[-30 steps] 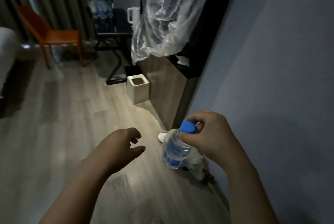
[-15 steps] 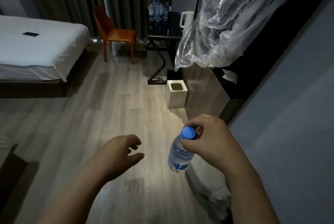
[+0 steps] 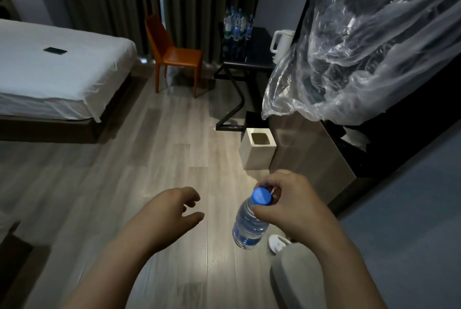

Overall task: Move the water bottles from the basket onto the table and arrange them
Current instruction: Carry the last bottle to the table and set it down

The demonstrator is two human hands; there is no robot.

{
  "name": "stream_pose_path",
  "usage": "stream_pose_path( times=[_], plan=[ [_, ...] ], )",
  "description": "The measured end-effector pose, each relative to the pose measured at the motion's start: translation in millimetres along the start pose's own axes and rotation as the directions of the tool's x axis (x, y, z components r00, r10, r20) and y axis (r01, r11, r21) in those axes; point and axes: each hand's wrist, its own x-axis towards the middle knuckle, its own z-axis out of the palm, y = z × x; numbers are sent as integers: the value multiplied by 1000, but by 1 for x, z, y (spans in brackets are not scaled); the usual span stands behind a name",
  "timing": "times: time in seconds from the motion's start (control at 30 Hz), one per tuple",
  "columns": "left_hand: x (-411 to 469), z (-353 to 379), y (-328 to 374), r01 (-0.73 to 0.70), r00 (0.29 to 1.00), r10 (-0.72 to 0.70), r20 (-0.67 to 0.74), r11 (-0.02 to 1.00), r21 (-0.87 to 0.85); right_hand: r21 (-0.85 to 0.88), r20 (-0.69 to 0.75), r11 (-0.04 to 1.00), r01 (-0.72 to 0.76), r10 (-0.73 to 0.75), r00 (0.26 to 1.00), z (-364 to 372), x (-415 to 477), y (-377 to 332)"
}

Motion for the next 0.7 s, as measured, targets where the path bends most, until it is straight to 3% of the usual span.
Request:
stream_pose_path(
  times=[0.23,0.7],
  plan=[
    [68,-53,-42,15,1000,-15,17,999,33,11,-41,1000,17,-17,999,18,87,-30],
    [236,-107,-77,66,998,-67,13,996,58,8,39,998,54,-55,998,31,282,-28]
  ],
)
